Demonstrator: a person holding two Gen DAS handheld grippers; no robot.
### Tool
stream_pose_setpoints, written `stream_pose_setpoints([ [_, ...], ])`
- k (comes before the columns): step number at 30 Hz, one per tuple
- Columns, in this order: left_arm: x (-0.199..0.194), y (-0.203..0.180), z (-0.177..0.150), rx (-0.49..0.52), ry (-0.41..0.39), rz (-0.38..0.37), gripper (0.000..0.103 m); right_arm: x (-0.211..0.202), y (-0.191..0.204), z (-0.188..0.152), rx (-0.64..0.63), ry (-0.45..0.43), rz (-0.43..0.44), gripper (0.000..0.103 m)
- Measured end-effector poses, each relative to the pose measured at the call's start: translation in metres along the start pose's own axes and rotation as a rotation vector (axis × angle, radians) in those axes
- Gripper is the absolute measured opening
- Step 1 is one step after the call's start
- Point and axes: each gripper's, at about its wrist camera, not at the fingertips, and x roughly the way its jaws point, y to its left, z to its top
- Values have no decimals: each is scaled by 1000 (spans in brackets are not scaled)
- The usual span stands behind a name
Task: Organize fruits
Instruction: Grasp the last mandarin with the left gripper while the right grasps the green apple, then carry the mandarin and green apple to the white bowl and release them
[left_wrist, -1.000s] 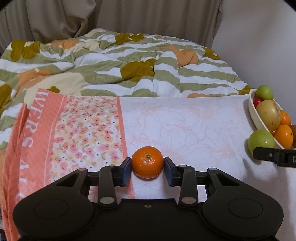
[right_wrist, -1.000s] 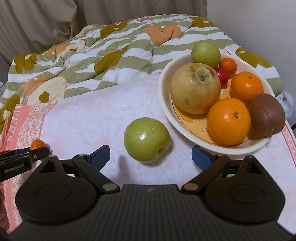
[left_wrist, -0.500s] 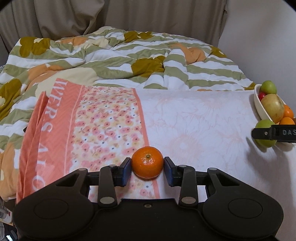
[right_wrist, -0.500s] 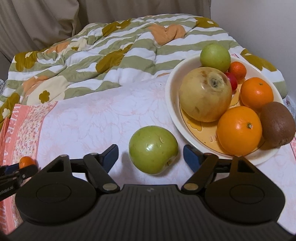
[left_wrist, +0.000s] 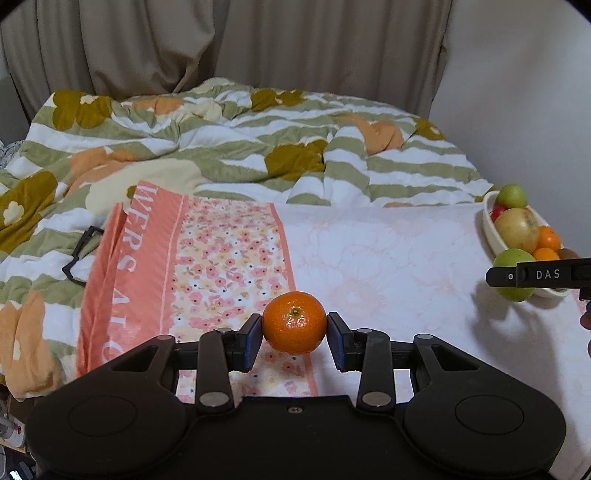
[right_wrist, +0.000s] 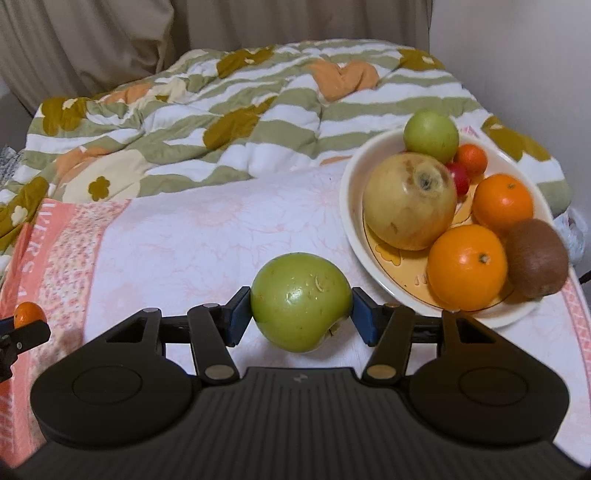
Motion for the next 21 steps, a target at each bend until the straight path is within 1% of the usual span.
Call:
stream_pose_setpoints([
  [6, -34, -12, -3, 13, -73, -31, 41, -41, 3, -11, -13, -49, 9, 72],
  [10, -54, -20, -6, 25, -114, -55, 41, -70, -2, -21, 1, -78, 9, 72],
  [16, -79, -37, -7, 44, -168, -107, 41, -115, -17, -36, 45, -117, 2, 72],
  [21, -93, -61, -4, 63, -208, -140, 41, -149, -38, -42, 46, -162, -18, 72],
])
